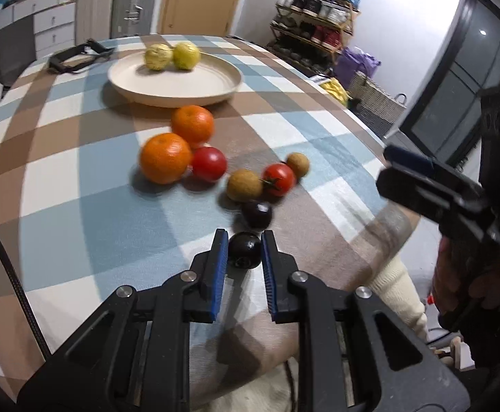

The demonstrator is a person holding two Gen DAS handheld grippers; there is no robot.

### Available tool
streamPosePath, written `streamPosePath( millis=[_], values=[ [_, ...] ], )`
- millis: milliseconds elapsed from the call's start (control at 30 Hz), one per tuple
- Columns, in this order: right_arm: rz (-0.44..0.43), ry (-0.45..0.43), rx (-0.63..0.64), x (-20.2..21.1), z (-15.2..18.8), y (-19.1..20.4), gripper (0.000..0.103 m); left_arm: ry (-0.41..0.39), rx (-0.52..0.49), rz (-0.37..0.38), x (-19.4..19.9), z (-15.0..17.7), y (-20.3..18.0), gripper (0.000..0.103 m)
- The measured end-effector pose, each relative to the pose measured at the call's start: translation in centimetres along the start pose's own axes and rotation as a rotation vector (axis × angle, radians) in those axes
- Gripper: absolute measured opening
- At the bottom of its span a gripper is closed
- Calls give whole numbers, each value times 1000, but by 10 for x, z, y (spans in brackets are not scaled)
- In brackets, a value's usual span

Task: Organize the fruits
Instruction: 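Grasp the other dark plum with the right tool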

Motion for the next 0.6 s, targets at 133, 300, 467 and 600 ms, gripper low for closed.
streamPosePath(
  millis=[133,300,467,600],
  values=[
    [-24,47,-24,-10,8,4,103,-17,38,9,7,-3,14,17],
    [-87,107,-47,-28,21,16,103,-64,83,2,24,-10,34,17],
    [-148,136,-49,-47,27,33,95,-114,115,-24,42,-18,50,17],
    [-165,175,-58,-64,32,42,79,-138,148,-17,53,-22,62,17]
  ],
)
Point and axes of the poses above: each gripper's, at about its wrist camera, not at the fingertips, and x roughly against the way its jaws point, y to its left, z to its underside, the point moved 5 cm from there along -x, roughly the way its jaws point, and after that the axes turned 7 degrees about -z, right-handed, at the moved point
